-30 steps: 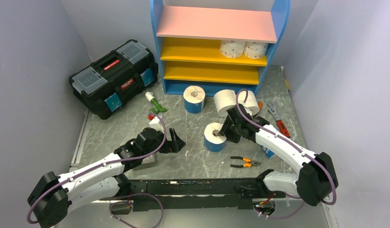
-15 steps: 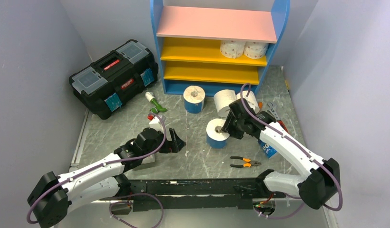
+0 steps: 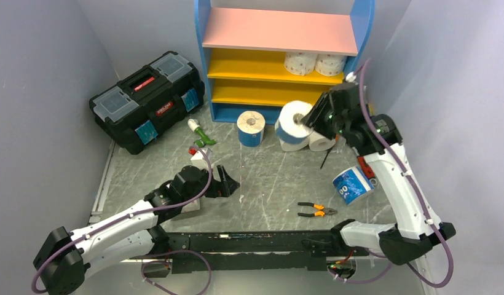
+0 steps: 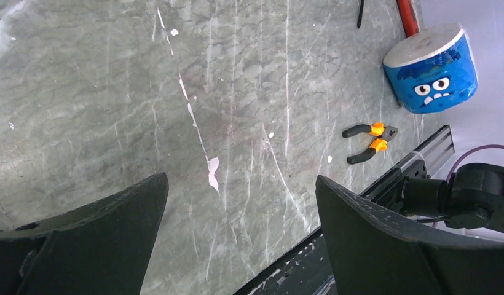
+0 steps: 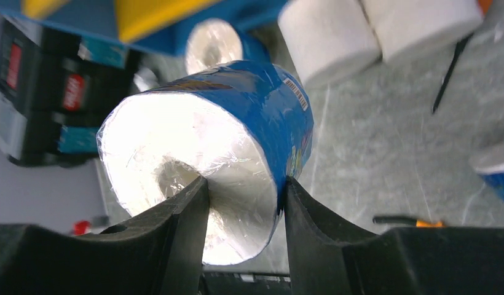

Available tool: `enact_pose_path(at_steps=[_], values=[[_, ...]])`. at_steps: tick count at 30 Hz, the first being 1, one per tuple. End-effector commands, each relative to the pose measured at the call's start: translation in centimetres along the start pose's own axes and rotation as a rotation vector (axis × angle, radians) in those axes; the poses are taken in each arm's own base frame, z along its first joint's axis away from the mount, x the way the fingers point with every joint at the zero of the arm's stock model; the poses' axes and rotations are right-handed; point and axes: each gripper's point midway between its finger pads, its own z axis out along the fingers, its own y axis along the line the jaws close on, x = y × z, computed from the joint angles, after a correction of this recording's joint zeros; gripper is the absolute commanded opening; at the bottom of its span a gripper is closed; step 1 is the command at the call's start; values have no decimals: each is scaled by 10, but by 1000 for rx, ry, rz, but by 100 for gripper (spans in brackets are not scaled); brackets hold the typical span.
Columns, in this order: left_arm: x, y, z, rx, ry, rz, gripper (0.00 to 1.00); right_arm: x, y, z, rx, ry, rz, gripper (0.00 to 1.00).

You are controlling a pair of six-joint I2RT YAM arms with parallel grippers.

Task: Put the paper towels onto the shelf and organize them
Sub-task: Pick up the paper towel from the center of the board.

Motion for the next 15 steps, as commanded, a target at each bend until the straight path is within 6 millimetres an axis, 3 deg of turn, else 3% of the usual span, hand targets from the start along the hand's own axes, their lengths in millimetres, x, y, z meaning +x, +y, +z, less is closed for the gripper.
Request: enact_pose_path(at_steps=[1, 10, 15], values=[[-16, -16, -4, 42, -46, 4, 96, -51, 19, -24, -47, -109, -3, 27], [-35, -30, -10, 47, -60, 55, 96, -130, 76, -51, -195, -249, 46, 27], [-41, -34, -12, 46, -68, 75, 97, -160, 90, -50, -230, -301, 73, 27]])
